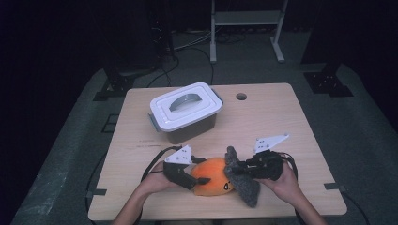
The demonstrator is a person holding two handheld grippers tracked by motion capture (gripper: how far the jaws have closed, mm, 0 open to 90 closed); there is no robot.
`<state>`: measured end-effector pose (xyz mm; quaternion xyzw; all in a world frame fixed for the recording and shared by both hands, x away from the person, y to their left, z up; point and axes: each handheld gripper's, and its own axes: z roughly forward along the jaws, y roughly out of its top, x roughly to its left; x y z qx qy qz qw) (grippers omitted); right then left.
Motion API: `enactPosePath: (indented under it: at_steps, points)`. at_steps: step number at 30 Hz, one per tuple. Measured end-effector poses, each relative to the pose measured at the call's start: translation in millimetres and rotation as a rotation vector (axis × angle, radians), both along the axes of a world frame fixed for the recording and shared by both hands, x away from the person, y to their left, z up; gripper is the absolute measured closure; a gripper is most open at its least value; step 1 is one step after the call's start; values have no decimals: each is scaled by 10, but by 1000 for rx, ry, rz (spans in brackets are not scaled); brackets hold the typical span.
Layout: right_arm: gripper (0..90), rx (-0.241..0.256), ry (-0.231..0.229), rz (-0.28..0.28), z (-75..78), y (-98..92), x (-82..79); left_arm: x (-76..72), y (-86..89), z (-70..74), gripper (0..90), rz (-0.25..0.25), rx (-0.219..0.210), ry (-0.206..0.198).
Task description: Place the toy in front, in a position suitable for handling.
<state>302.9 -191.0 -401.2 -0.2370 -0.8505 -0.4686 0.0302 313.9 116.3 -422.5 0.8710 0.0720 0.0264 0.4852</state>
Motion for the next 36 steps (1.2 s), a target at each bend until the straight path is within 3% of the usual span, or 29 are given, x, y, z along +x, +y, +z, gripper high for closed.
enactPosePath:
  at_steps: [2, 5, 7, 10, 13, 15, 17, 20, 21, 28, 30, 32, 34, 36]
  points:
    - [733, 9, 30, 0, -82, -63, -1, 1, 7, -6, 308, 0, -5, 3]
    - [734, -46, 66, -36, -213, -220, -34, 9, 5, -8, 305, -1, -7, 9]
    - [737, -56, 88, -52, -268, -297, -60, 12, -6, -8, 303, -1, -8, 10]
    - [738, -24, 58, -57, -168, -309, -90, 11, -48, -3, 297, -7, -5, 1]
    - [737, 29, 13, -29, 23, -191, -97, 0, -101, 5, 287, -16, -5, -2]
    - [736, 24, -12, -15, 76, -120, -98, -5, -113, 12, 286, -21, 0, -9]
    - [736, 3, -57, 18, 145, 84, -83, -39, -135, 19, 286, -23, 8, -27]
    - [737, 4, -57, 28, 102, 151, -59, -50, -123, 16, 289, -18, 10, -28]
    - [737, 38, -29, 31, 40, 115, -41, -49, -105, 9, 293, -17, 4, -28]
    - [737, 17, 25, -23, -129, -162, -68, -52, -154, 27, 291, -19, 2, -28]
    - [737, 34, -2, -34, -39, -174, -93, -74, -205, 47, 291, -27, 12, -47]
    - [737, 84, -42, -19, 105, -112, -101, -97, -245, 59, 289, -37, 19, -65]
    - [733, 72, -87, -4, 213, -9, -104, -119, -270, 71, 288, -44, 29, -83]
    - [733, 59, -97, 5, 227, 35, -98, -131, -274, 72, 286, -44, 29, -85]
